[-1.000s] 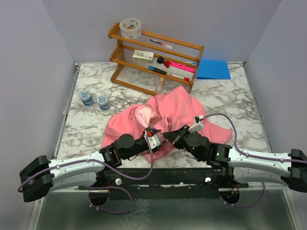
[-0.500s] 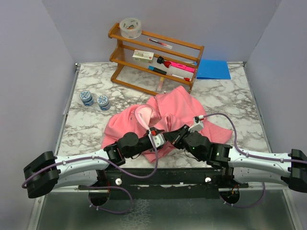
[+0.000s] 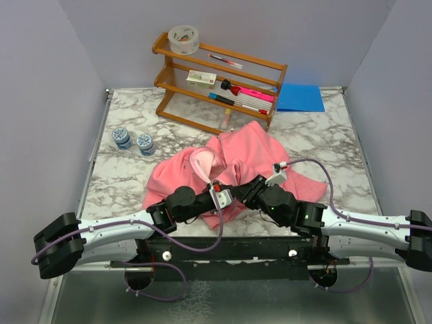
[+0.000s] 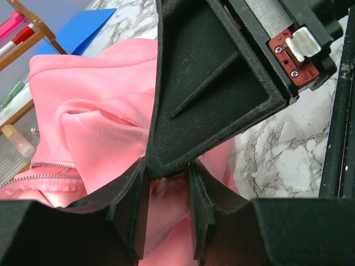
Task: Zip up the jacket
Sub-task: Insert the zipper into the jacket.
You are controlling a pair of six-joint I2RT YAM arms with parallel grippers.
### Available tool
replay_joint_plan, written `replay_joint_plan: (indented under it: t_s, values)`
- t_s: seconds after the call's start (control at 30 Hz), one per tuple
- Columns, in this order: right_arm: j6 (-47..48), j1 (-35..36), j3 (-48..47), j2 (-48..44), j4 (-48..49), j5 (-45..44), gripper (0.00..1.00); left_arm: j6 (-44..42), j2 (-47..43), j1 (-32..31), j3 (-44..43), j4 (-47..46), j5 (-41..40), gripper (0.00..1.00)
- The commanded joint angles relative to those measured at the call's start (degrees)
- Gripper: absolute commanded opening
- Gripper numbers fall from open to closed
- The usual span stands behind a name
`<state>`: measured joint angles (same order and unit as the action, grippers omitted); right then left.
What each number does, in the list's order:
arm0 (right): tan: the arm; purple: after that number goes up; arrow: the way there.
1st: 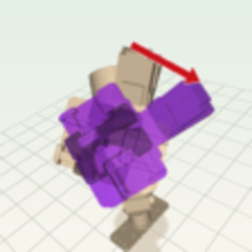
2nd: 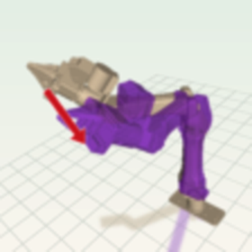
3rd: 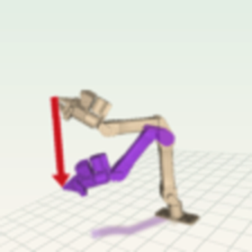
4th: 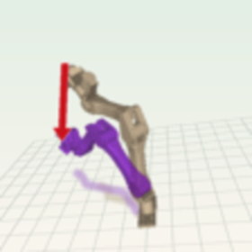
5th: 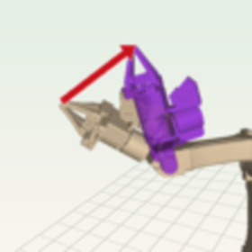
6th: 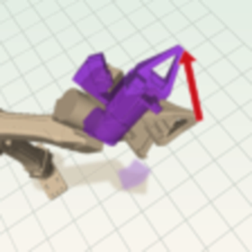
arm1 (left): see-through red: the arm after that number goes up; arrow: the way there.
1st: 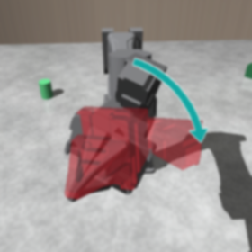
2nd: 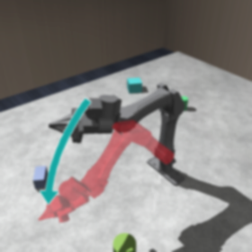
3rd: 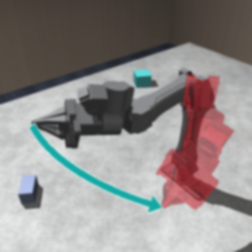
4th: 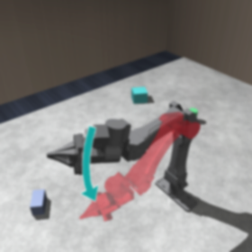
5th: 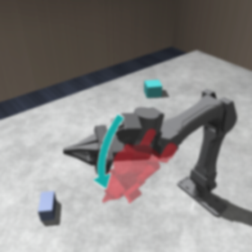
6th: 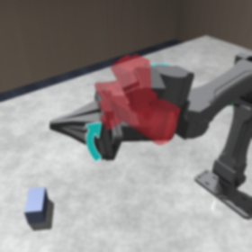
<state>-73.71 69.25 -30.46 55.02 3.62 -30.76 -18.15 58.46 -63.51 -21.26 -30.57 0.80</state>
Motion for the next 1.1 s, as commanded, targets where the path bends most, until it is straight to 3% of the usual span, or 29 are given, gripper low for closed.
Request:
replay_joint_plan:
  t_s: [0.0,0.23,0.6,0.87,1.07]
  values:
    - [0.3,0.1,-1.2,-0.4,0.1,0.5,0.28,-0.2,0.3,-0.4,-1.5,-1.5,2.0,0.36]
    - [0.2,0.1,-1.3,-0.4,0.1,0.9,0.33,-0.3,0.3,-0.4,-1.5,-1.5,2.2,0.36]
    - [0.7,0.1,-0.5,-1.1,1.8,1.3,0.34,-0.2,0.7,-0.4,-1.6,-1.5,2.7,0.38]
    - [1.5,0.1,-0.2,-1.1,3.3,2.0,0.20,-0.2,0.4,-0.4,-1.6,-1.5,2.5,0.38]
    - [1.9,0.1,-0.1,-1.4,3.9,2.2,0.25,-0.1,0.6,-0.4,-1.6,-1.5,2.4,0.38]
